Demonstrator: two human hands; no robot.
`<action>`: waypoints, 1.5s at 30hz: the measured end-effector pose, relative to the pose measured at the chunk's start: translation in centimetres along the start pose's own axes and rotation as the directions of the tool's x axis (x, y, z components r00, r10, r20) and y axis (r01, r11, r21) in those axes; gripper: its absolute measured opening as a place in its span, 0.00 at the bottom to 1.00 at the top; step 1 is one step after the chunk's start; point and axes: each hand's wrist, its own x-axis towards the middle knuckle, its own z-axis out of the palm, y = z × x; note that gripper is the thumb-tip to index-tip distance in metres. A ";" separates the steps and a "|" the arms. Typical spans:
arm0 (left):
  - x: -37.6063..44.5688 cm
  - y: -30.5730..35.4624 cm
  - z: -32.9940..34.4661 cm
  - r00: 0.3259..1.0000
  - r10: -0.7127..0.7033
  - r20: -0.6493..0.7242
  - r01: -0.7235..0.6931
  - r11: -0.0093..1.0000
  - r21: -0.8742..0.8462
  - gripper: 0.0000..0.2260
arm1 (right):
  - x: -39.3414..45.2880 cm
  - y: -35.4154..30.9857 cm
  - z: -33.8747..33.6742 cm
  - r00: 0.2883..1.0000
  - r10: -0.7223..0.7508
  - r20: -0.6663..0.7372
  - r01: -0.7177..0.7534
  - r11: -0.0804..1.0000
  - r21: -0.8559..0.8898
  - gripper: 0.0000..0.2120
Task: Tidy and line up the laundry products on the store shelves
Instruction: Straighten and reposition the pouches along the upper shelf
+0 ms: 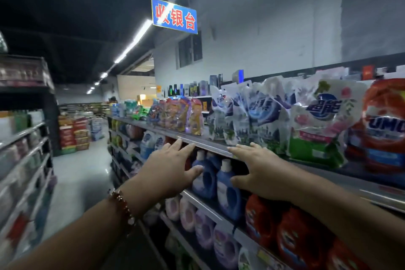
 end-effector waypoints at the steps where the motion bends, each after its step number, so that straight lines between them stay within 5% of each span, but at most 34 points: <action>1: 0.9 -1.4 0.5 1.000 -0.028 0.013 0.028 1.000 0.011 0.33 | 1.9 -0.1 0.8 1.000 -0.016 0.003 0.016 1.000 0.007 0.37; 19: 23.5 -24.6 11.5 0.969 -0.245 0.039 0.244 0.969 0.027 0.32 | 39.8 -4.1 11.5 0.978 -0.205 0.039 0.202 0.976 0.078 0.39; 25: 30.3 -34.8 16.7 0.972 -0.230 0.038 0.230 0.973 0.005 0.32 | 51.5 -6.5 15.9 0.986 -0.162 0.034 0.159 0.985 0.074 0.38; 37: 50.1 -46.3 25.5 0.993 0.113 0.028 -0.108 0.983 -0.148 0.32 | 70.2 -5.9 21.9 0.965 0.240 -0.108 -0.212 0.952 0.220 0.37; 42: 56.9 -47.6 28.9 0.980 0.201 -0.005 -0.199 0.964 -0.178 0.31 | 75.4 -1.2 22.0 0.832 0.482 -0.276 -0.361 0.847 0.390 0.33; 45: 60.5 -47.9 30.4 0.967 0.253 -0.039 -0.255 0.943 -0.212 0.31 | 78.1 1.3 24.0 0.694 0.672 -0.258 -0.461 0.690 0.557 0.44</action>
